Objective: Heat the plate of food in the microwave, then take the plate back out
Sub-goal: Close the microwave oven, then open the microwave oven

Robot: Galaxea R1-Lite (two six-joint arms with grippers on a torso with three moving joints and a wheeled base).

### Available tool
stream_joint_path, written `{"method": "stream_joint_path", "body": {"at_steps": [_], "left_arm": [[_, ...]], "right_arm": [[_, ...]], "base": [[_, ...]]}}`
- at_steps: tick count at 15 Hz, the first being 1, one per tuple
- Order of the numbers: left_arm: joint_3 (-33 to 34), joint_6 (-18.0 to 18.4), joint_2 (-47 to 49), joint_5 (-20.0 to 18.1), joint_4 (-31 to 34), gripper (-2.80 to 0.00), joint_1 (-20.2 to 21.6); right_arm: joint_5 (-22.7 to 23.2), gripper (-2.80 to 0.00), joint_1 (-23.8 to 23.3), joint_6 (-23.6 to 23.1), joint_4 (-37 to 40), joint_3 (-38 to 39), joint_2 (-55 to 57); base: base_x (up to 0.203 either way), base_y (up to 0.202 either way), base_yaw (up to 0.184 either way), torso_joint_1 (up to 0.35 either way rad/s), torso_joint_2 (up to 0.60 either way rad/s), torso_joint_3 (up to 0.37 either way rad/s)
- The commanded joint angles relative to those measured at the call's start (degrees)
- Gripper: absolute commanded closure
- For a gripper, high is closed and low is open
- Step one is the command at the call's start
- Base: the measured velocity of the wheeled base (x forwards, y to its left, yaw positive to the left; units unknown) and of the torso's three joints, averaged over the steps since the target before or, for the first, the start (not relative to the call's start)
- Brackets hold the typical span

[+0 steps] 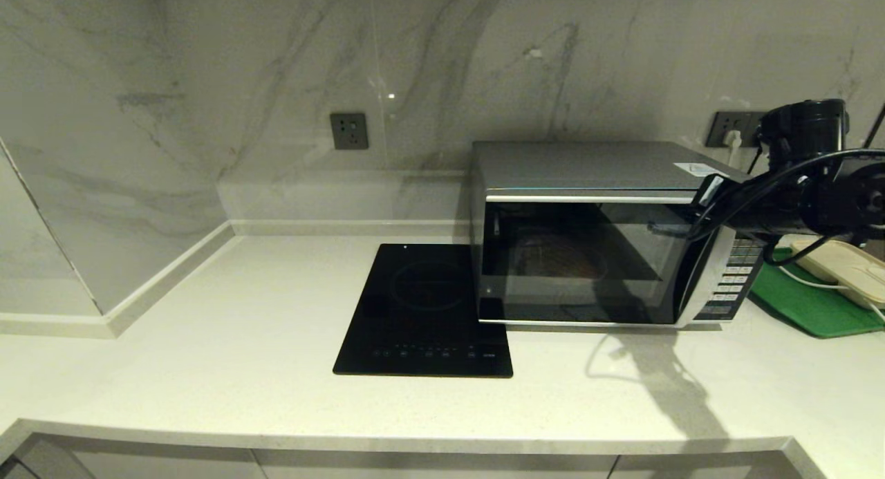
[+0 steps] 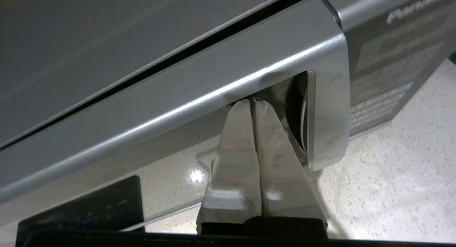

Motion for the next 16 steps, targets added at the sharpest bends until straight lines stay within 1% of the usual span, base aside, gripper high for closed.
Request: {"method": "stream_joint_path", "body": {"at_steps": [1, 4, 7, 9, 11, 13, 14, 15, 16], "left_arm": [[0.0, -0.1, 0.0, 0.0, 0.0, 0.0, 0.0], [0.0, -0.1, 0.0, 0.0, 0.0, 0.0, 0.0], [0.0, -0.1, 0.0, 0.0, 0.0, 0.0, 0.0], [0.0, -0.1, 0.0, 0.0, 0.0, 0.0, 0.0], [0.0, -0.1, 0.0, 0.0, 0.0, 0.0, 0.0], [0.0, -0.1, 0.0, 0.0, 0.0, 0.0, 0.0], [0.0, -0.1, 0.0, 0.0, 0.0, 0.0, 0.0], [0.0, -0.1, 0.0, 0.0, 0.0, 0.0, 0.0], [0.0, -0.1, 0.0, 0.0, 0.0, 0.0, 0.0]], "right_arm": [[0.0, 0.0, 0.2, 0.1, 0.0, -0.4, 0.5], [0.0, 0.0, 0.3, 0.0, 0.0, -1.0, 0.3], [0.4, 0.0, 0.4, 0.0, 0.9, -0.3, -3.3], [2.1, 0.0, 0.4, 0.0, 3.9, 2.6, -8.9], [5.0, 0.0, 0.2, 0.5, 8.0, 6.1, -14.9], [7.8, 0.0, -0.5, 2.2, 10.7, 11.8, -20.0], [9.7, 0.0, -2.7, 3.0, 11.3, 14.8, -21.5], [11.7, 0.0, -6.0, 3.5, 11.5, 17.0, -22.2], [14.6, 0.0, -9.6, 3.8, 11.6, 19.4, -23.0]], "base": [[0.0, 0.0, 0.0, 0.0, 0.0, 0.0], [0.0, 0.0, 0.0, 0.0, 0.0, 0.0], [0.0, 0.0, 0.0, 0.0, 0.0, 0.0], [0.0, 0.0, 0.0, 0.0, 0.0, 0.0], [0.0, 0.0, 0.0, 0.0, 0.0, 0.0], [0.0, 0.0, 0.0, 0.0, 0.0, 0.0], [0.0, 0.0, 0.0, 0.0, 0.0, 0.0], [0.0, 0.0, 0.0, 0.0, 0.0, 0.0], [0.0, 0.0, 0.0, 0.0, 0.0, 0.0]]}}
